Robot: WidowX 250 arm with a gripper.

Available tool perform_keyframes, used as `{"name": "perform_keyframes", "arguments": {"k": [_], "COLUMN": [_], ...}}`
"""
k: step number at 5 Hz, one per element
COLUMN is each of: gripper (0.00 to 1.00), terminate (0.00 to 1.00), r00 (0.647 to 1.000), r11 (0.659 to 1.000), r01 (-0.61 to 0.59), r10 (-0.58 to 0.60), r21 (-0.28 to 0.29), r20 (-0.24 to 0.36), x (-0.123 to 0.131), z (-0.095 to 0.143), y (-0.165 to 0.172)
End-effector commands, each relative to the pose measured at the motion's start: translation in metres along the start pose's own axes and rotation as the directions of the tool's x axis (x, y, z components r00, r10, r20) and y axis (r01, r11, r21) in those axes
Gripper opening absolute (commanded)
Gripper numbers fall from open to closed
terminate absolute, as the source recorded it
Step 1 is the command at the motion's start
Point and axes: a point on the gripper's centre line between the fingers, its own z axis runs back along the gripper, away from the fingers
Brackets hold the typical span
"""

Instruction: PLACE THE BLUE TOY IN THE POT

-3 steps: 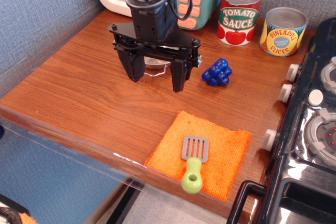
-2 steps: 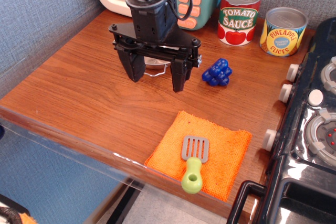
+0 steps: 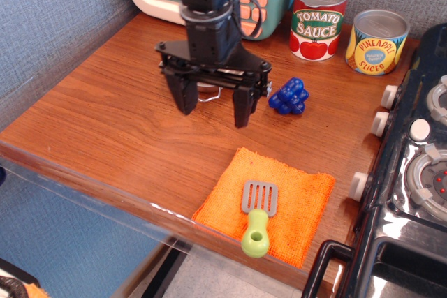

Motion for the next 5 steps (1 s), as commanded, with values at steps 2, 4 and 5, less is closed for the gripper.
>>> {"name": "perform_keyframes", "arguments": {"k": [2, 4, 5], "gripper": [1.0, 1.0, 1.0], "terminate": [0.0, 0.0, 0.0], "r00": [0.995, 0.996, 0.996], "r11": [1.0, 0.999, 0.997], "r01": [-0.003, 0.012, 0.028], "r10": [0.005, -0.008, -0.022], "r21": [-0.015, -0.049, -0.066], "r20": [0.099, 0.092, 0.09], "x": [0.089, 0.104, 0.105], "z": [-0.006, -0.024, -0.03], "y": [-0.012, -0.039, -0.051]}}
